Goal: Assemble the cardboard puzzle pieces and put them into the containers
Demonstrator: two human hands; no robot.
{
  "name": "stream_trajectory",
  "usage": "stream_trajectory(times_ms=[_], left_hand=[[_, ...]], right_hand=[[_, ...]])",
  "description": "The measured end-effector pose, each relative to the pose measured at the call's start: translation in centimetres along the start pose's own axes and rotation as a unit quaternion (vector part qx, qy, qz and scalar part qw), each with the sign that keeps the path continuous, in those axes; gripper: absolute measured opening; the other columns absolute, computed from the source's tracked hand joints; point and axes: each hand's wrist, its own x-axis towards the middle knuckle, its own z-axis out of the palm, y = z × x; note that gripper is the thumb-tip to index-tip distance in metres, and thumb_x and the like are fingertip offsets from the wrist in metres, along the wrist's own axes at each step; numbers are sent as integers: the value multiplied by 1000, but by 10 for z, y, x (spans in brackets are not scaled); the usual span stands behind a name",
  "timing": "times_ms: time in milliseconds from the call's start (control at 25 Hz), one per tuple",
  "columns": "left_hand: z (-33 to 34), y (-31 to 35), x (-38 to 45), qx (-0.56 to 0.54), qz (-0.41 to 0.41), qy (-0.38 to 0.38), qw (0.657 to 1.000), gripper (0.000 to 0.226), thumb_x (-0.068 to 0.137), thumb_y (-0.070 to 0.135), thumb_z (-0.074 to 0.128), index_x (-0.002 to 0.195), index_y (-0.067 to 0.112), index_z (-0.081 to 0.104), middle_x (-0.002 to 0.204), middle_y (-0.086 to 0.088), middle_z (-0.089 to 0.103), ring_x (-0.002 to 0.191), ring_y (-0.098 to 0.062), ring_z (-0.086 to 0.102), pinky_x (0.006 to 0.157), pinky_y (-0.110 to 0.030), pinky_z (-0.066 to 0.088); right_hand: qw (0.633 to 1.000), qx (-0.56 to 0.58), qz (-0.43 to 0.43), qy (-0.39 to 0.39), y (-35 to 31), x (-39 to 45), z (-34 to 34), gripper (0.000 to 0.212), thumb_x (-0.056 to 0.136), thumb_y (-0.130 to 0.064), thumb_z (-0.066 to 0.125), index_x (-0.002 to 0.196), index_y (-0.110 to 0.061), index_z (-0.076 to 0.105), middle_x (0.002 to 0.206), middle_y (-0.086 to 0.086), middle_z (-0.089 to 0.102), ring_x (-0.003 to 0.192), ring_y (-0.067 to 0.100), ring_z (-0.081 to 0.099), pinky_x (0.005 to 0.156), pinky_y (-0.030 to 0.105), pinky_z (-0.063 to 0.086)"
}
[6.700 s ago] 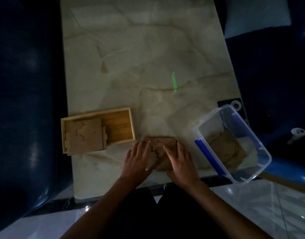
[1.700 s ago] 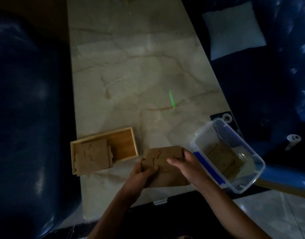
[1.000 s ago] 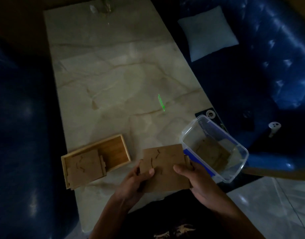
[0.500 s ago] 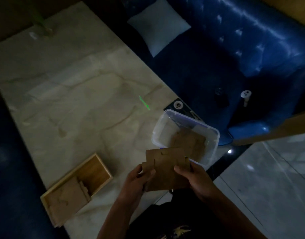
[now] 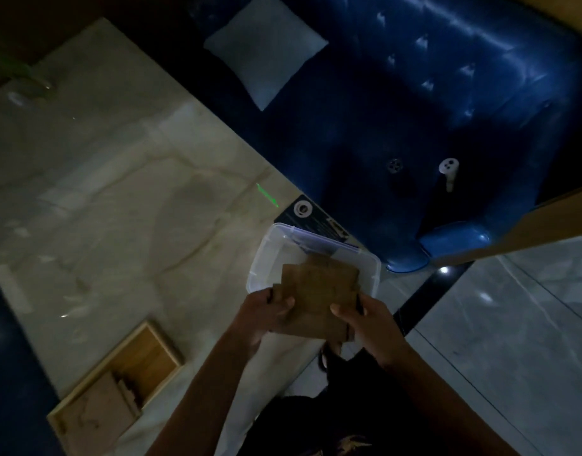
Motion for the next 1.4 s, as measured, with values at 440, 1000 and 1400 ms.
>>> stream_trajectory(times_ms=[440, 1000, 1400], left_hand=[[16, 24, 76, 120, -53, -1, 991, 27, 86, 16, 71, 111, 6, 68, 107, -15, 72, 101, -32, 68, 92, -46, 55], [39, 0, 99, 237, -36, 49, 969, 25, 86, 19, 70, 105, 3, 67, 107, -18, 69, 103, -34, 64, 96, -50, 51], [57, -15, 90, 498, 12, 101, 861, 40, 91, 36, 54, 125, 15, 51, 120, -19, 50, 113, -39, 49, 94, -46, 44]], right_hand=[[978, -142, 87, 123, 24, 66, -68, 40, 86, -52, 65, 110, -20, 60, 97, 4, 71, 88, 20, 69, 77, 39, 56], [982, -164, 27, 86, 23, 67, -61, 19, 99, -40, 50, 107, -23, 55, 103, 5, 68, 88, 19, 68, 81, 43, 57], [980, -178, 16, 89, 30, 67, -57, 22, 101, -40, 45, 102, -22, 56, 90, 1, 66, 80, 12, 64, 69, 33, 52]])
